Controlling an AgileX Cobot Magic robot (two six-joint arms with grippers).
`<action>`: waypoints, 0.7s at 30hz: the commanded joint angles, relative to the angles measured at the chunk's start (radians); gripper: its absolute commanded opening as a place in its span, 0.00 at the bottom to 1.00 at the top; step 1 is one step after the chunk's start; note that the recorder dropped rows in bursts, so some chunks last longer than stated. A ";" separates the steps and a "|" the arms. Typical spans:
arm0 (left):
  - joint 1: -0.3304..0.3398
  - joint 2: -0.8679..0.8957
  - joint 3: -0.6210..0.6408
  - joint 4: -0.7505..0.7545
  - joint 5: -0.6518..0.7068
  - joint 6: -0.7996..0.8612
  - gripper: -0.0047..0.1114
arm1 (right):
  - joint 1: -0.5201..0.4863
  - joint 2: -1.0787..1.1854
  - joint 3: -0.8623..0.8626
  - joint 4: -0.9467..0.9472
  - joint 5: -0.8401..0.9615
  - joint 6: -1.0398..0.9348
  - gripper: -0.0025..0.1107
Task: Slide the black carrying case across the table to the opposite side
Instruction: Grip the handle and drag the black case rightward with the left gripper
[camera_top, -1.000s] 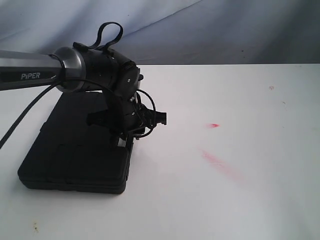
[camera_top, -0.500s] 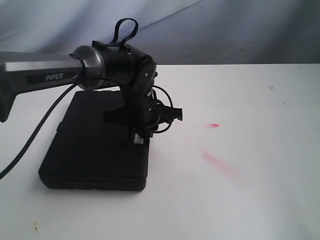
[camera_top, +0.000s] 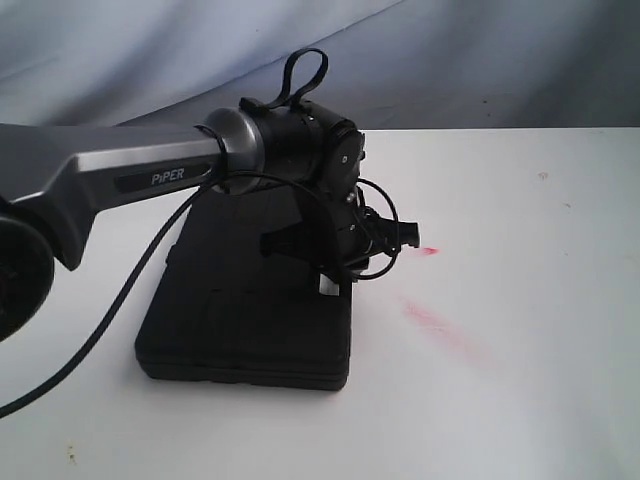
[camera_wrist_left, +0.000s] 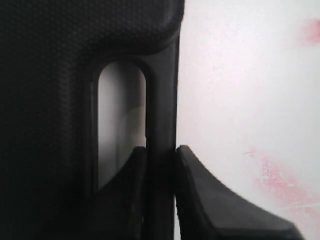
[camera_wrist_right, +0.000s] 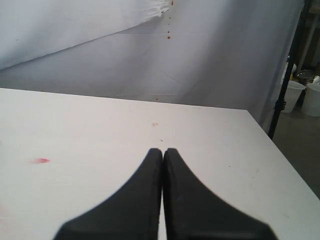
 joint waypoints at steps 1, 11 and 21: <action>-0.025 0.019 -0.054 -0.055 -0.017 -0.012 0.04 | -0.007 -0.007 0.004 -0.012 0.000 -0.006 0.02; -0.032 0.072 -0.155 -0.073 0.041 -0.012 0.04 | -0.007 -0.007 0.004 -0.012 0.000 -0.006 0.02; -0.030 0.072 -0.158 -0.043 0.044 -0.012 0.05 | -0.007 -0.007 0.004 -0.012 0.000 -0.006 0.02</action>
